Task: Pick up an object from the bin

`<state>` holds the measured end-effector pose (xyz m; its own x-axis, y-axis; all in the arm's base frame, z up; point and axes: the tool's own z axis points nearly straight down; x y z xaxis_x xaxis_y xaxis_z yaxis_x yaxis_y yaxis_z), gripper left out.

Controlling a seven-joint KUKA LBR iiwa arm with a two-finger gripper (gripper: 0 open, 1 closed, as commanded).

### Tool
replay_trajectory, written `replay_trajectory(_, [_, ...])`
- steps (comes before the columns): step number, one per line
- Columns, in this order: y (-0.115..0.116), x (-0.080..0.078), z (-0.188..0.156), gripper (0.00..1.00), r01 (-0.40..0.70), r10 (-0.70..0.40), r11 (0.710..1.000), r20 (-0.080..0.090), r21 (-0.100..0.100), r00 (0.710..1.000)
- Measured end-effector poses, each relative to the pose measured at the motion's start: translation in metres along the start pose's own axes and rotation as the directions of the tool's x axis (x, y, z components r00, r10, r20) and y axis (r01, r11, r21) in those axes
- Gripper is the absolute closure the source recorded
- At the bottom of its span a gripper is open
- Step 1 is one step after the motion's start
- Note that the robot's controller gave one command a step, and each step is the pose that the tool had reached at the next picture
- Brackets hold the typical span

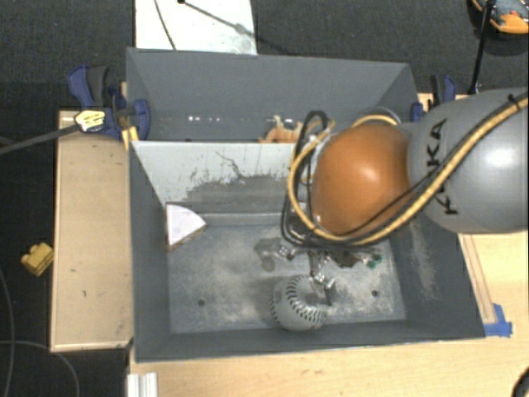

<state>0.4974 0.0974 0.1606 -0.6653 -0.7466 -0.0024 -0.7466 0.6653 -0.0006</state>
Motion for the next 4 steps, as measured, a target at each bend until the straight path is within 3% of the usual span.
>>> replay_trajectory(1, [0.010, 0.003, 0.063, 0.00, 0.189, -0.189, 0.982, -0.004, -0.001, 0.982])
replay_trajectory(2, [-0.001, 0.011, 0.083, 1.00, 0.443, -0.443, 0.896, -0.002, -0.006, 0.896])
replay_trajectory(4, [0.000, 0.011, 0.079, 1.00, 0.443, -0.443, 0.897, -0.002, -0.008, 0.897])
